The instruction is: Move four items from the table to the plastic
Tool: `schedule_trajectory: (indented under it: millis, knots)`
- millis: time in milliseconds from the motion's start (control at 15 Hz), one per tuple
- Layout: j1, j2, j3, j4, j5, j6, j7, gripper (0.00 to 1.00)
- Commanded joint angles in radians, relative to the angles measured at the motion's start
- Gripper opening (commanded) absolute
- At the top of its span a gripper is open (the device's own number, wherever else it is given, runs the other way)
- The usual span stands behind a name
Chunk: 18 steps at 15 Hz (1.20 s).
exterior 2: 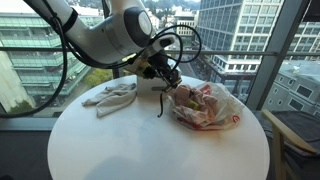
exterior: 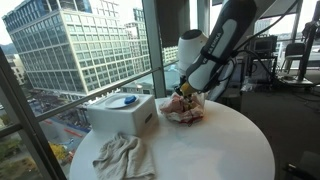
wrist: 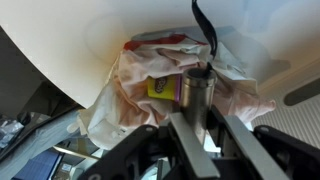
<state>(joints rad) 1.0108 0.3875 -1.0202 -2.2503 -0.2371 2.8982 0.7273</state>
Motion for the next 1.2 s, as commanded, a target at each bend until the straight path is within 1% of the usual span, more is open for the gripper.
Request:
schedule_trajectory:
  millis: [0,67,267,467,600,733,800,867,1067,1133]
  knots:
    - [-0.100,0.118,0.078,0.172,0.026,-0.007,-0.005,0.09]
    - [-0.140,0.153,0.103,0.216,0.032,0.002,-0.006,0.09]
    - [-0.306,0.276,0.208,0.356,0.062,0.000,-0.011,0.09]
    - [-0.447,0.405,0.288,0.478,0.074,-0.014,0.002,0.09]
    - [-0.512,0.487,0.322,0.544,0.073,-0.030,0.006,0.09]
    - [-0.547,0.552,0.335,0.594,0.071,-0.036,0.015,0.10]
    - [-0.552,0.559,0.334,0.601,0.071,-0.045,0.014,0.54]
    - [-0.548,0.560,0.324,0.601,0.068,-0.041,0.014,0.55]
    - [-0.501,0.468,0.294,0.502,0.052,-0.021,0.000,0.75]
    - [-0.476,0.426,0.274,0.452,0.041,-0.016,-0.006,0.84]
